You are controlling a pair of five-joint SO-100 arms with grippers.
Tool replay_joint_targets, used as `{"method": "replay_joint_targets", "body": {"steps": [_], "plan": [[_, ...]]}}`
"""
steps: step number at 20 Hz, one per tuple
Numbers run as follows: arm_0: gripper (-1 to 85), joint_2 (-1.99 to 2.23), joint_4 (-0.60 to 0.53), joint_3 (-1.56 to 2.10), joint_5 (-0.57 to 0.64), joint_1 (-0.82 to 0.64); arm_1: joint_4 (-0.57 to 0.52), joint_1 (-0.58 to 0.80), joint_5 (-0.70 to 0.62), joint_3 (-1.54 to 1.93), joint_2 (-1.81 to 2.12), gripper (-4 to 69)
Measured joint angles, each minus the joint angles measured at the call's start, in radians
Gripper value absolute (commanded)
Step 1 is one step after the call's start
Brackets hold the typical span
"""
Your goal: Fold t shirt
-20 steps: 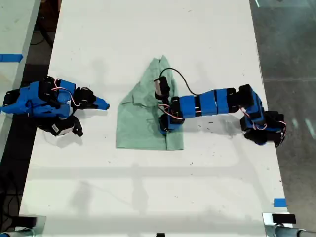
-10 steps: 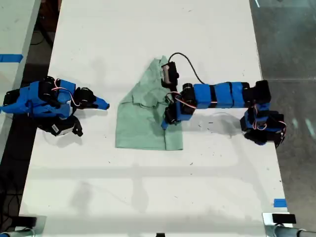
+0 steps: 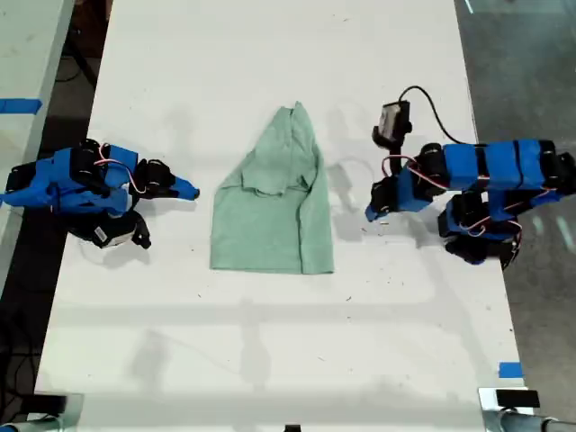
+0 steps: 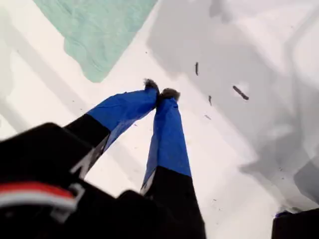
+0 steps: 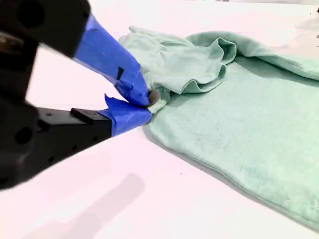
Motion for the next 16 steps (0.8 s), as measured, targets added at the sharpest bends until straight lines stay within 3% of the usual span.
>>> {"method": "replay_joint_targets", "body": {"steps": [2,4,8,16], "plan": [[0.0,0.0,0.0,0.0,0.0,0.0,-0.08,0.008,0.025,0.278,0.229,0.8],[0.0,0.0,0.0,0.0,0.0,0.0,-0.084,0.02,0.038,0.48,0.457,0.8],[0.0,0.0,0.0,0.0,0.0,0.0,0.029,0.058,0.032,0.767,0.959,0.8],[0.0,0.0,-0.005,0.002,0.0,0.0,0.052,0.061,0.032,0.779,1.049,0.8]]}}
